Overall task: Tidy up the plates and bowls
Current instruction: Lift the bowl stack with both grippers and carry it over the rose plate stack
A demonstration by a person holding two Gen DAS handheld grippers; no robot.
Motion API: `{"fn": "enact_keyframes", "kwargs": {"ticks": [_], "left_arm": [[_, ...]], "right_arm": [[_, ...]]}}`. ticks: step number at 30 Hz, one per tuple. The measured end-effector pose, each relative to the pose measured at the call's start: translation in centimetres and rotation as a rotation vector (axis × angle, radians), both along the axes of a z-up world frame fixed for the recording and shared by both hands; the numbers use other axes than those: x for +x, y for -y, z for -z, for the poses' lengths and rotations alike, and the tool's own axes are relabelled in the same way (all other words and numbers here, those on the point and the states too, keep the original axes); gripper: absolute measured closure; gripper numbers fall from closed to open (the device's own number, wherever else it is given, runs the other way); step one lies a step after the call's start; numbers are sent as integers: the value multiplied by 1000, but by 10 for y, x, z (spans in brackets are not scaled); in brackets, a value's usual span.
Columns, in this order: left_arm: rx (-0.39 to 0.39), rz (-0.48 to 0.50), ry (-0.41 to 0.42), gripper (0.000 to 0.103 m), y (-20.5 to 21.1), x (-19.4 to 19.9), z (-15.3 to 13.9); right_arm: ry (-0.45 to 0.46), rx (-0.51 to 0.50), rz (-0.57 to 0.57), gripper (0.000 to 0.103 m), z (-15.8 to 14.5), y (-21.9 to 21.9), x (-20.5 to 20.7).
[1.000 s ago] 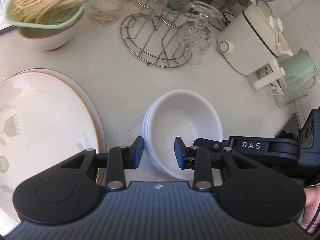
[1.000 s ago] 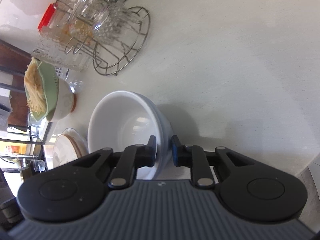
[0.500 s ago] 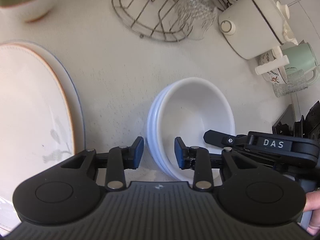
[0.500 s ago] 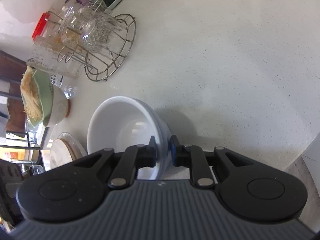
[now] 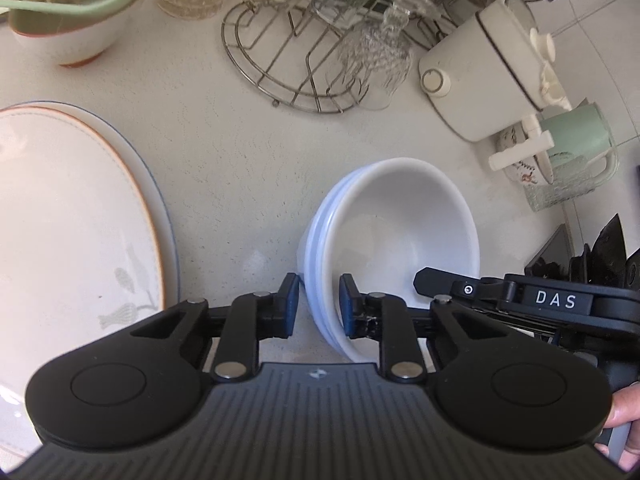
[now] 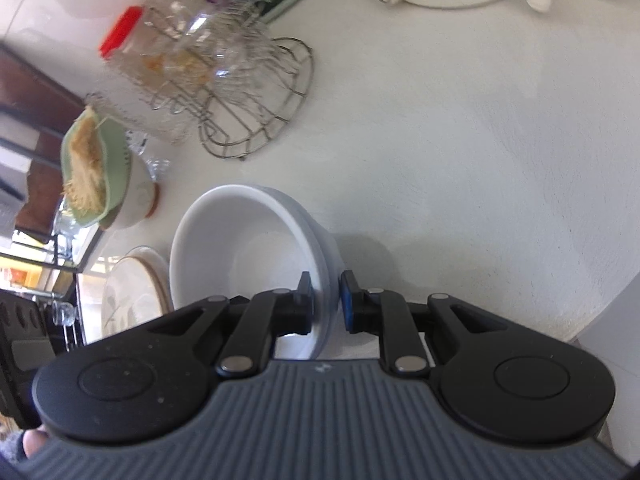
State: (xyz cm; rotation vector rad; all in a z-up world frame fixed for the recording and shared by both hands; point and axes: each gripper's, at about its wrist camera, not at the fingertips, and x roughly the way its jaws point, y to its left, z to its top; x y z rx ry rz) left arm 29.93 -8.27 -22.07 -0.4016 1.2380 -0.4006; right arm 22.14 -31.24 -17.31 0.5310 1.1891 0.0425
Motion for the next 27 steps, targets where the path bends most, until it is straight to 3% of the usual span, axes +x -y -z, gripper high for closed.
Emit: {"fn": "enact_keyframes", "kwargs": {"ticks": [11, 27], "left_arm": [[17, -56, 51, 78, -26, -12, -32], [-1, -248, 116, 78, -106, -55, -51]], "right_arm": [[56, -15, -79, 86, -30, -28, 7], [73, -43, -250, 86, -47, -109, 14]]}}
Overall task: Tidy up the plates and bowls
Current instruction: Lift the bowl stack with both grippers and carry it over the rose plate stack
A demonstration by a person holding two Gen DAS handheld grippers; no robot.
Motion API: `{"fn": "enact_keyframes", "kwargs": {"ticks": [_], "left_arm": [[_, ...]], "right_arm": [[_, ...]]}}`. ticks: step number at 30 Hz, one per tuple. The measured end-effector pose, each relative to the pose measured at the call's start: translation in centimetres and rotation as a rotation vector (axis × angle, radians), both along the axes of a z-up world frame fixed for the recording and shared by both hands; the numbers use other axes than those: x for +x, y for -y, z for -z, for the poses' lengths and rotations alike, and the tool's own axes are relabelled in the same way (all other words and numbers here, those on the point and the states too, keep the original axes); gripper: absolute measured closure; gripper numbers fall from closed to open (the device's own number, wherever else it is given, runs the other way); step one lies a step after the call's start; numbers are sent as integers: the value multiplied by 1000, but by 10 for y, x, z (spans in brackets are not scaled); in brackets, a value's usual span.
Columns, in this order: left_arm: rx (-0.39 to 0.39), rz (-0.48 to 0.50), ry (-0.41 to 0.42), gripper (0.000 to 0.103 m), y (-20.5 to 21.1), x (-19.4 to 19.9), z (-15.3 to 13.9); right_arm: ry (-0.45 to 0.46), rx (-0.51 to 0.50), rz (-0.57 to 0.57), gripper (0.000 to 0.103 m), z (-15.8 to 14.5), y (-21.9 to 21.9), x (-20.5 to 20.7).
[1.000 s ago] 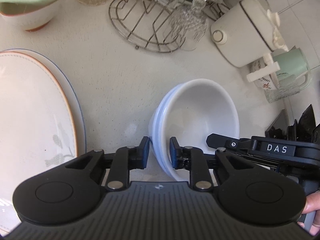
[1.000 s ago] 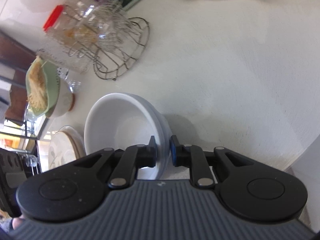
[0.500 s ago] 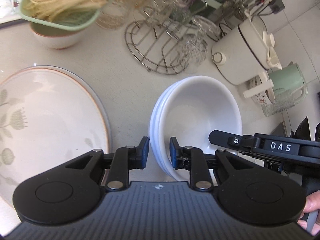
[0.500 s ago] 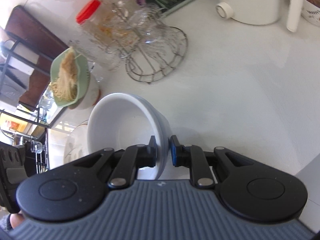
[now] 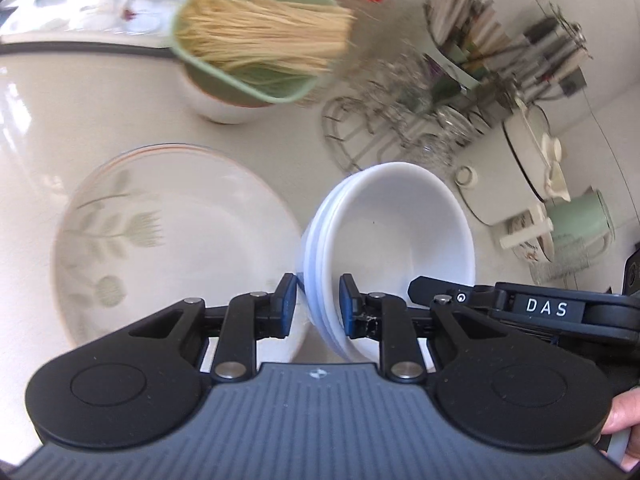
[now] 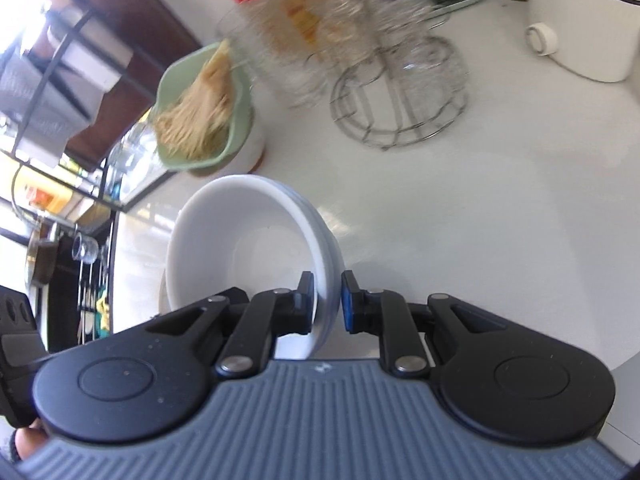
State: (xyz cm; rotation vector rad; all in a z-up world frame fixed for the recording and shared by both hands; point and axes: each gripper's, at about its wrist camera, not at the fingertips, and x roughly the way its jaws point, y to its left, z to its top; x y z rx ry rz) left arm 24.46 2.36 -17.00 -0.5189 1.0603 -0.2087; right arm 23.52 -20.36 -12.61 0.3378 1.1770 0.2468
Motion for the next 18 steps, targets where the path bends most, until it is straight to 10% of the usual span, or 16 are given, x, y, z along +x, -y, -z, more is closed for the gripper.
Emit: {"fn": "enact_keyframes", "kwargs": {"ticks": [18], "left_arm": [[43, -116, -45, 77, -66, -31, 32]], "right_arm": [[-30, 6, -103, 86, 33, -77, 4]]}}
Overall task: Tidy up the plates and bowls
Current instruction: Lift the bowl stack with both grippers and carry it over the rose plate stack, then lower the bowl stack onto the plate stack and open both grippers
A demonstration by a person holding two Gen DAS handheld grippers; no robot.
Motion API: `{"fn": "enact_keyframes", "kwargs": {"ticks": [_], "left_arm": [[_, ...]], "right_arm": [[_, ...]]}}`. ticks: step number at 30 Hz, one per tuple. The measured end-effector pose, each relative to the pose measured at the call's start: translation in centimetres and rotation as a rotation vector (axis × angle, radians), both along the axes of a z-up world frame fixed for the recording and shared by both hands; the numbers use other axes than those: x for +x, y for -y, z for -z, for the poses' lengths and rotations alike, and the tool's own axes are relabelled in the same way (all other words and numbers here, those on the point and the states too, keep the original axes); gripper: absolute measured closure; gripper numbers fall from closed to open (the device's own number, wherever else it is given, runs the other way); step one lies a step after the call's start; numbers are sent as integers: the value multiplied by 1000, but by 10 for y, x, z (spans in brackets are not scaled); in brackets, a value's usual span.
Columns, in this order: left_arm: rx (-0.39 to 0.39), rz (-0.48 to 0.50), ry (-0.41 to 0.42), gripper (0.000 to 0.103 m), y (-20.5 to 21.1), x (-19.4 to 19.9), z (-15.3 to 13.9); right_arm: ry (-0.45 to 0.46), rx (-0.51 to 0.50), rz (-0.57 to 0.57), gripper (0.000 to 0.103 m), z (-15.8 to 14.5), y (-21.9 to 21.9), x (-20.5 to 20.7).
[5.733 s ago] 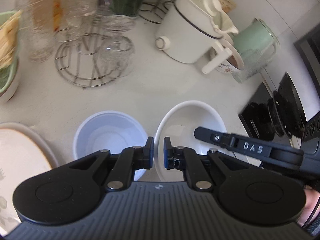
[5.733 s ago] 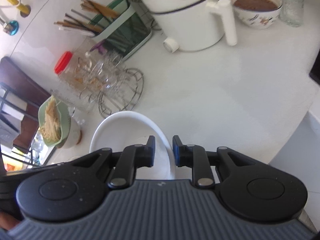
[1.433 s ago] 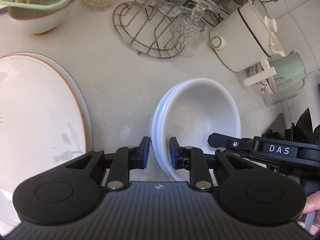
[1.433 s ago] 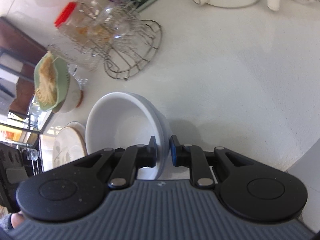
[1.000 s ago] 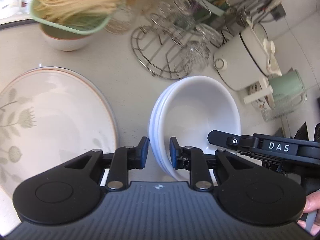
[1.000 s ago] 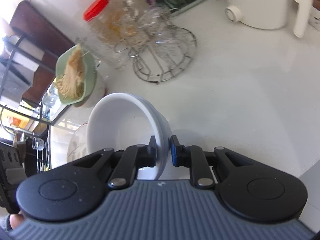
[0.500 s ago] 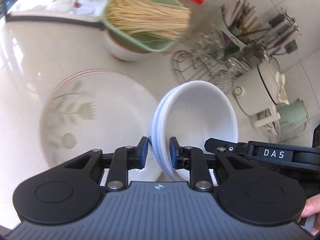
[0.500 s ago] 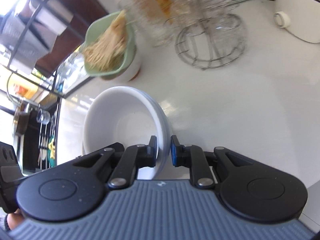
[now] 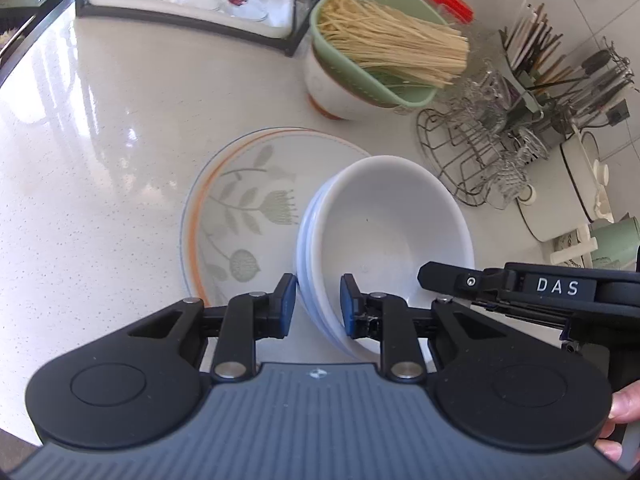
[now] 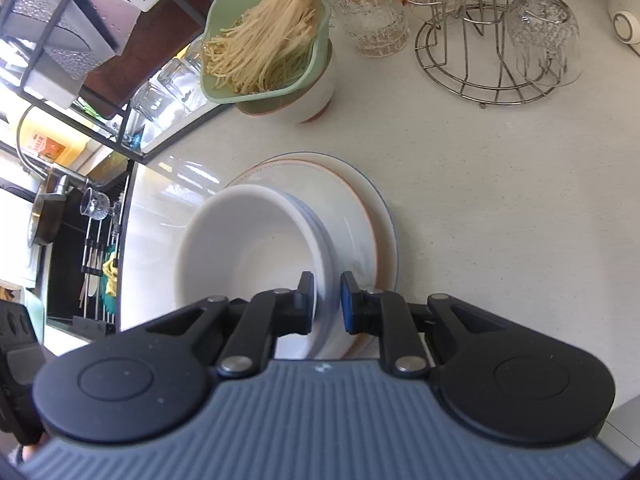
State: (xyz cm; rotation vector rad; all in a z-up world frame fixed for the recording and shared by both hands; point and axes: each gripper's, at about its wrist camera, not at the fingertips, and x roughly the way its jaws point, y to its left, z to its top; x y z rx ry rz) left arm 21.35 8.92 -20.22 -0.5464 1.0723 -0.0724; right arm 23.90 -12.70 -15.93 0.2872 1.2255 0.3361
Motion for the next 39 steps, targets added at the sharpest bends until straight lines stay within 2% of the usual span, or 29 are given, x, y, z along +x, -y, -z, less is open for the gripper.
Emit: {"fn": "enact_keyframes", "kwargs": {"ticks": [3, 6, 8, 10, 16, 22, 28, 34, 39], "left_arm": [[-3, -14, -3, 76, -4, 2, 3], [25, -20, -6, 76, -4, 2, 4], [53, -20, -6, 63, -3, 1, 3], [91, -13, -5, 57, -2, -1, 1], [106, -12, 32, 57, -13, -6, -14], [150, 31, 89, 56, -20, -11, -46], [182, 103, 165, 55, -13, -20, -94], [211, 102, 249, 50, 4, -40, -135], [264, 73, 279, 44, 23, -58, -152]], "right_arm": [[13, -1, 1, 86, 4, -3, 1], [15, -6, 7, 85, 8, -5, 2], [27, -12, 8, 84, 6, -6, 2], [53, -25, 1, 84, 3, -7, 0], [89, -60, 25, 84, -7, -6, -4], [166, -38, 58, 84, -30, -4, -19], [257, -30, 64, 84, -64, 0, -39], [375, -44, 44, 84, -97, 13, -63], [449, -64, 37, 84, -115, 37, -86]]}}
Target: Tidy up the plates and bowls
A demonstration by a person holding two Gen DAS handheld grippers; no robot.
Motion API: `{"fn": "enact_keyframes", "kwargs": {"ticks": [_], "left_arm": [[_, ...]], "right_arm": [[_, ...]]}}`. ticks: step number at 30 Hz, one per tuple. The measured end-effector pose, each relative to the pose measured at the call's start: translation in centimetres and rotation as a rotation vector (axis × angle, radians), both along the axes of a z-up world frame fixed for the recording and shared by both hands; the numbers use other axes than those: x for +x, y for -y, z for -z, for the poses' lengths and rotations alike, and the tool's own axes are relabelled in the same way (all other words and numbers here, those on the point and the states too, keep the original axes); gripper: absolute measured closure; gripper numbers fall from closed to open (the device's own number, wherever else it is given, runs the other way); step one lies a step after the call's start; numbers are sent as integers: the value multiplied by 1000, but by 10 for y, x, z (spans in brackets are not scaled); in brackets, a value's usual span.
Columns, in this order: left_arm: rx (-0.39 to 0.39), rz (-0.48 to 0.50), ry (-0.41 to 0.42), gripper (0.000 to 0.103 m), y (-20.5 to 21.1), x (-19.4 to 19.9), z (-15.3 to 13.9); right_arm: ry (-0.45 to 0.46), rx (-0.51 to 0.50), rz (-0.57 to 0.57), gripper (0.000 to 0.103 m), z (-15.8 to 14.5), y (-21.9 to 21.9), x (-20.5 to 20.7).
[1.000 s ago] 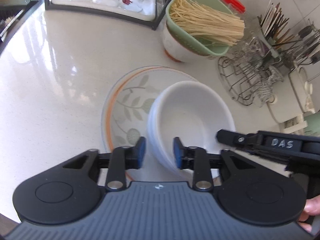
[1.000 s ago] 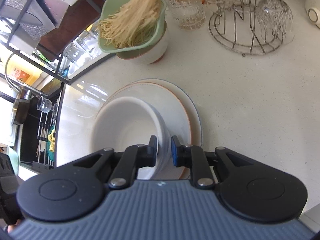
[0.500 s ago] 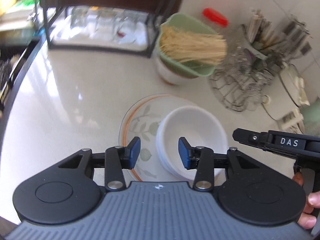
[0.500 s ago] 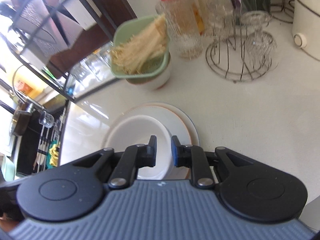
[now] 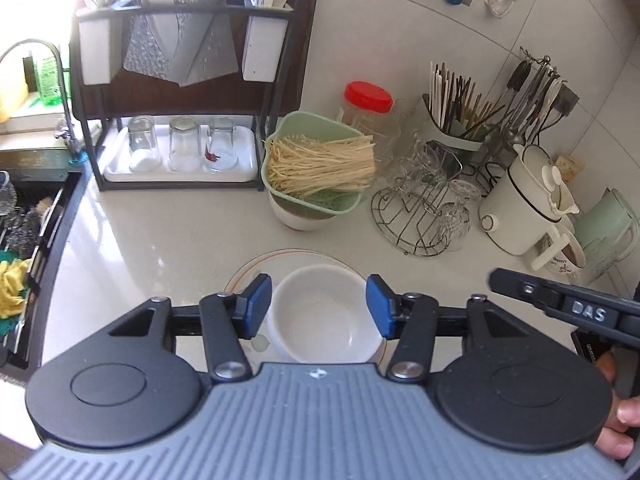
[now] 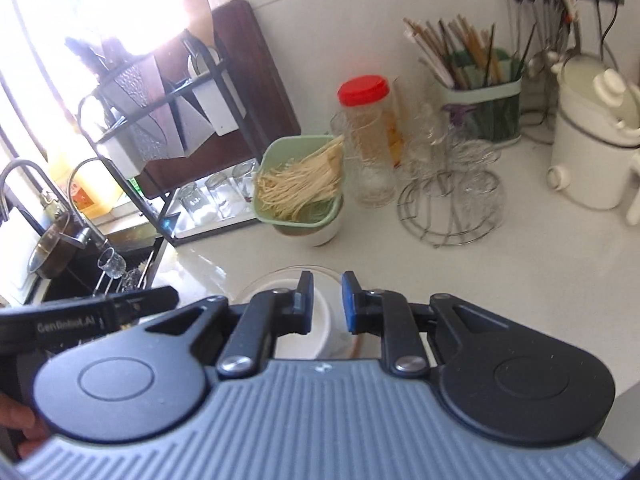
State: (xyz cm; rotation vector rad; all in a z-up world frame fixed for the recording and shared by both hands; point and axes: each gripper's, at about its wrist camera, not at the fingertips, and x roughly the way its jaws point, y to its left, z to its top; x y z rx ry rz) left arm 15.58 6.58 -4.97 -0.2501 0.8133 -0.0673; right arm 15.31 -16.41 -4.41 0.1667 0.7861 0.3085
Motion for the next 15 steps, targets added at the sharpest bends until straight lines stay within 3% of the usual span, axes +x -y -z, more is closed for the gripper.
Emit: {"fn": "enact_keyframes", "kwargs": {"ticks": [7, 12, 15], "left_arm": [[12, -4, 63, 29, 22, -33, -17], [25, -29, 63, 26, 33, -52, -24], [36, -36, 88, 15, 38, -64, -28]], "right_arm": [[86, -43, -50, 84, -16, 29, -27], [99, -35, -60, 84, -19, 42, -39], [109, -21, -56, 84, -23, 49, -45]]}}
